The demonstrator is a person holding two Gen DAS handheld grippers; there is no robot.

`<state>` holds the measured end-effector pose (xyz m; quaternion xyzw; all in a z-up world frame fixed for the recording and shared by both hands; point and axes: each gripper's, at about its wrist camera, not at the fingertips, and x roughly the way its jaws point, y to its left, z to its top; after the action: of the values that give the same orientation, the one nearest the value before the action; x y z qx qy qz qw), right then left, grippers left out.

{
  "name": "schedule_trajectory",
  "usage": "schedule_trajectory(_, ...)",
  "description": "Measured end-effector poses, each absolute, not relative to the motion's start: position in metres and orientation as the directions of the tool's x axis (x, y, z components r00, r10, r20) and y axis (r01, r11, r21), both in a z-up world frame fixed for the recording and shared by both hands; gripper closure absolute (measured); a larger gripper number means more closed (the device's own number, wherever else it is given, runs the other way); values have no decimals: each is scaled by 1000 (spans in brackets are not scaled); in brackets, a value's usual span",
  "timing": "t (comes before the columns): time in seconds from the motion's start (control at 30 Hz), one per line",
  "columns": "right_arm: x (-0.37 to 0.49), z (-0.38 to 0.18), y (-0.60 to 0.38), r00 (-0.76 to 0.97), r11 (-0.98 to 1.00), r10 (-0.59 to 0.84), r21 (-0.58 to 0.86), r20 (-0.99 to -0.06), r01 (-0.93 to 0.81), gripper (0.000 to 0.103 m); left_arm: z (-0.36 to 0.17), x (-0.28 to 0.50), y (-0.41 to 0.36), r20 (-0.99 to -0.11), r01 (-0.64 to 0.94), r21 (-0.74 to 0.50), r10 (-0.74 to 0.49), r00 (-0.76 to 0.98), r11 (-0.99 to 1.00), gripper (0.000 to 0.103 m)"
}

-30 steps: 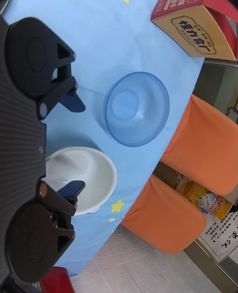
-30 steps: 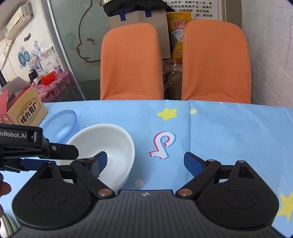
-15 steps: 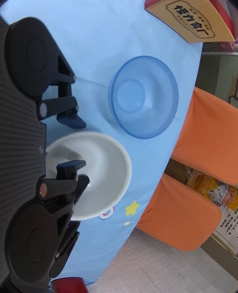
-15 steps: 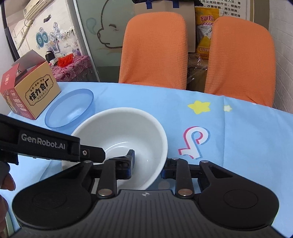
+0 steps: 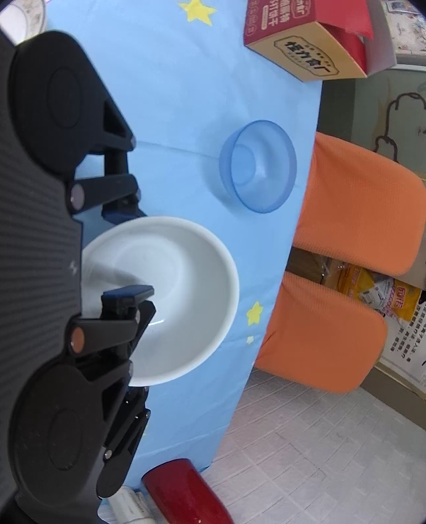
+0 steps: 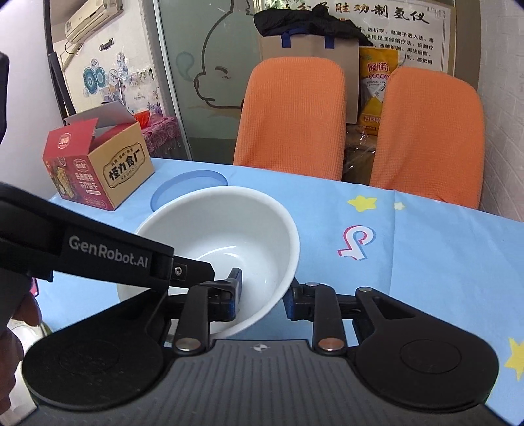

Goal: Organize plates and bowls
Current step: 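Close both grippers on the white bowl rim and lift it, then lower the white bowl into the steel bowl and open both grippers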

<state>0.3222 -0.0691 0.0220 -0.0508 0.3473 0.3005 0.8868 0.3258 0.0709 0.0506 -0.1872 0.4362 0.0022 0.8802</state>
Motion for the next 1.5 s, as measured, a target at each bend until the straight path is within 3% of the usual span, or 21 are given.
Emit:
schedule_trajectory(0.3, 209, 31, -112, 633, 856, 466, 136, -619, -498, 53, 51, 223, 23, -764, -16, -315, -243, 598, 949, 79)
schedule_trajectory(0.5, 140, 18, -126, 672, 898, 400, 122, -623, -422, 45, 40, 176, 2, -777, 49, -288, -264, 572, 956, 78)
schedule_trajectory(0.83, 126, -4, -130, 679, 908, 407, 189, -611, -374, 40, 15, 169, 5, -793, 32, -288, -257, 553, 957, 76)
schedule_trajectory(0.87, 128, -6, -131, 679, 907, 412, 201, -608, -370, 40, 15, 168, 6, -788, 31, -277, -245, 565, 961, 73)
schedule_trajectory(0.9, 127, -8, -133, 677, 905, 419, 218, -604, -366, 38, 15, 167, 7, -778, 42, -280, -252, 576, 959, 57)
schedule_trajectory(0.93, 128, -9, -134, 677, 901, 429, 235, -599, -363, 36, 16, 167, 8, -774, 45, -279, -252, 581, 959, 49)
schedule_trajectory(1.03, 123, -9, -141, 698, 898, 440, 269, -566, -348, 35, 23, 163, 13, -749, 56, -310, -280, 601, 949, 35)
schedule_trajectory(1.1, 113, -5, -149, 718, 899, 438, 285, -541, -334, 31, 31, 155, 18, -723, 66, -328, -295, 625, 942, 31)
schedule_trajectory(1.17, 108, -1, -156, 739, 907, 419, 288, -528, -308, 0, 41, 147, 23, -699, 70, -309, -277, 659, 948, 29)
schedule_trajectory(1.37, 93, 4, -180, 806, 938, 333, 260, -490, -229, 0, 55, 136, 54, -651, 12, -324, -232, 723, 946, 21)
schedule_trajectory(1.43, 91, 4, -184, 812, 938, 325, 275, -485, -211, 0, 56, 136, 65, -645, -19, -334, -214, 734, 942, 7)
schedule_trajectory(1.5, 90, 3, -185, 809, 937, 329, 274, -488, -216, 0, 57, 135, 73, -635, -41, -327, -188, 750, 944, 5)
